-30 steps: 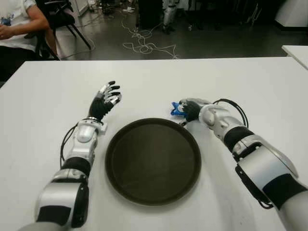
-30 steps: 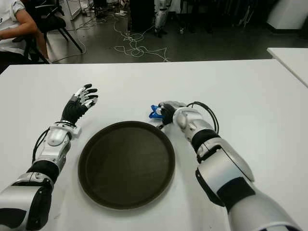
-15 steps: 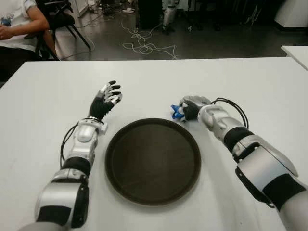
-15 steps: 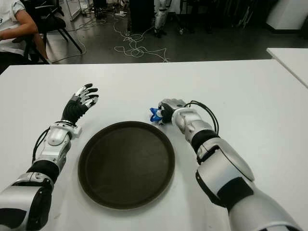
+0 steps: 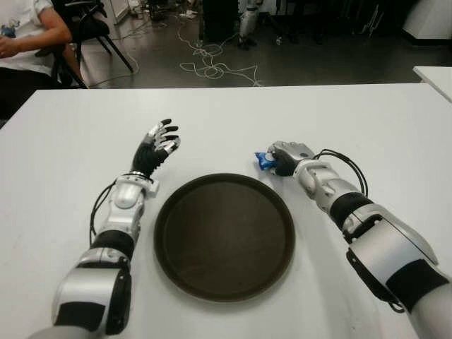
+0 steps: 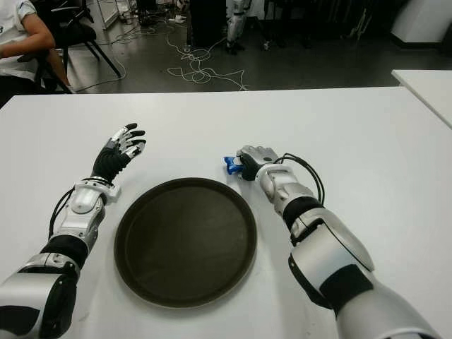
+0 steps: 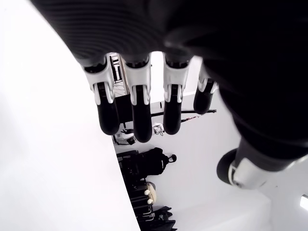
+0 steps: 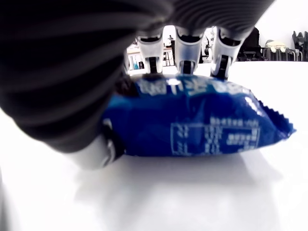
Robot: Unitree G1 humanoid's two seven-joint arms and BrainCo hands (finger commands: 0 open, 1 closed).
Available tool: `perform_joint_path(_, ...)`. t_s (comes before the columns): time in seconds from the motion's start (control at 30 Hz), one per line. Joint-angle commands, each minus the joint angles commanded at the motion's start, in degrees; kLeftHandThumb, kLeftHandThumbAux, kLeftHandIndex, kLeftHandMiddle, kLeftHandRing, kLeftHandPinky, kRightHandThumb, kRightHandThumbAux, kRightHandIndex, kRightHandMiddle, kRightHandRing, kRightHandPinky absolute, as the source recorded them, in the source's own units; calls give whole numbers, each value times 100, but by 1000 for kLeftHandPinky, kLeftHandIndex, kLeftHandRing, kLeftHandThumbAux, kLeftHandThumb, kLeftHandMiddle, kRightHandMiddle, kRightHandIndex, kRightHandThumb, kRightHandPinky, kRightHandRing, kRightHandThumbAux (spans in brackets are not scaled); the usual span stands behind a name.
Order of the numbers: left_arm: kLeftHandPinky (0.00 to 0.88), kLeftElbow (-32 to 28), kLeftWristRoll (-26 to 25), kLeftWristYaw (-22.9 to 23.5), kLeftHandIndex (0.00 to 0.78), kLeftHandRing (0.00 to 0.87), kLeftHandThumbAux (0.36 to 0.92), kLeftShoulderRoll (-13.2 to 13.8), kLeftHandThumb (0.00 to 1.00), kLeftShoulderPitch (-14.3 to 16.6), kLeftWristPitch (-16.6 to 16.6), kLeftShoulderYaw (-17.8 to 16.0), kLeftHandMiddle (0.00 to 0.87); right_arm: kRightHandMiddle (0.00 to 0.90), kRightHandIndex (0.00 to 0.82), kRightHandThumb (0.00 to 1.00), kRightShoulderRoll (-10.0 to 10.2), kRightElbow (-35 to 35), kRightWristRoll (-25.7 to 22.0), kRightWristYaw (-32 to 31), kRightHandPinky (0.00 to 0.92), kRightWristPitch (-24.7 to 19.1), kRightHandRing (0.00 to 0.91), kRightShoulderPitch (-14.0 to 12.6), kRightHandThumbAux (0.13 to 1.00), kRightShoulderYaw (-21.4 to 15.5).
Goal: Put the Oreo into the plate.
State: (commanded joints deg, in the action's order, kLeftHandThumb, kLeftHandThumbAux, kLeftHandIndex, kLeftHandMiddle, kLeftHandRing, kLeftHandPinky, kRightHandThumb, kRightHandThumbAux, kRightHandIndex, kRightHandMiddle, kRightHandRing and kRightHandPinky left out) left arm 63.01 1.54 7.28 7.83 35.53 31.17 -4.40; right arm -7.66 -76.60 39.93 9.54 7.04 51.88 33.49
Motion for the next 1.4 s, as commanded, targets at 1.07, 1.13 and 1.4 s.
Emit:
perform_joint_path(1.07, 219, -24, -5, 2, 101, 199, 622, -4, 94, -25, -17, -13, 196, 494, 468, 954, -172, 101, 2, 634, 532, 132, 426, 95, 655, -213)
perform_joint_path(1.13, 220, -12, -9, 7, 101, 199, 626, -4, 98, -21, -15, -16, 197, 479, 449, 951, -250, 198, -18, 716, 551, 220, 457, 152, 656, -255)
perform_joint_path(1.4, 236, 44, -24, 29, 110, 209, 629, 1, 100, 0, -3, -35, 200, 493, 393, 950, -857, 2670, -338, 1119, 725, 627, 526, -547, 657, -950)
